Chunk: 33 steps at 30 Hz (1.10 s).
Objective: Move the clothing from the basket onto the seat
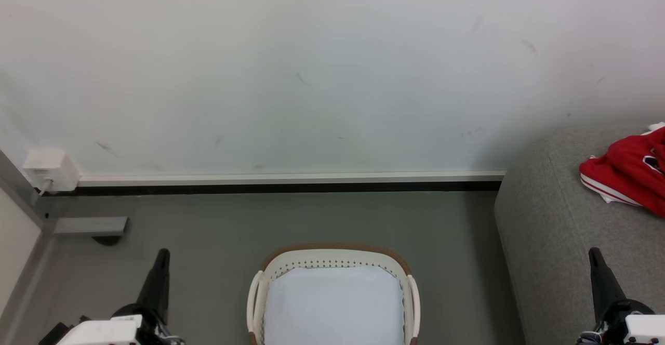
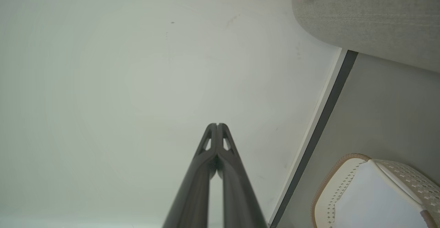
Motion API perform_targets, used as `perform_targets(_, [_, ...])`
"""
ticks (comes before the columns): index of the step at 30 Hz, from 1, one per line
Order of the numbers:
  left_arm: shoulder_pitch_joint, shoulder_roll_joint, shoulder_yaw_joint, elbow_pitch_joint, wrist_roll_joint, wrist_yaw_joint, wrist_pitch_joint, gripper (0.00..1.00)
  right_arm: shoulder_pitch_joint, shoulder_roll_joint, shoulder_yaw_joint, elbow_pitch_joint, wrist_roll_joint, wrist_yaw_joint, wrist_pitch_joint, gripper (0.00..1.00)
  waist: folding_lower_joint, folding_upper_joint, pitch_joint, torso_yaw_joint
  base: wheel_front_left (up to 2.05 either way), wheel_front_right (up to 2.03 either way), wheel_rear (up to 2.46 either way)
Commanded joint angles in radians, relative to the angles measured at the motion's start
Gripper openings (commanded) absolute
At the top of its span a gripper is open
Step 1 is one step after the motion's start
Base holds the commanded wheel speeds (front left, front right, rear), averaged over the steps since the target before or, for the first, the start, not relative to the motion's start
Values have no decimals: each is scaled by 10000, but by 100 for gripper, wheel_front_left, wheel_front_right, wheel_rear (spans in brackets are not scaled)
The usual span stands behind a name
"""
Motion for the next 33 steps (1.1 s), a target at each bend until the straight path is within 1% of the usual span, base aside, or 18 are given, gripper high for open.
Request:
perform_targets(1, [-73, 74, 24, -30, -145, -44, 45, 0, -123, -81, -42, -50, 18, -23, 29, 0, 0, -1, 0, 0, 0, 0, 0])
perform_targets(33, [-72, 73, 22, -31, -146, -45, 44, 0, -121, -80, -42, -49, 19, -23, 28, 0, 0, -1, 0, 0, 0, 0, 0])
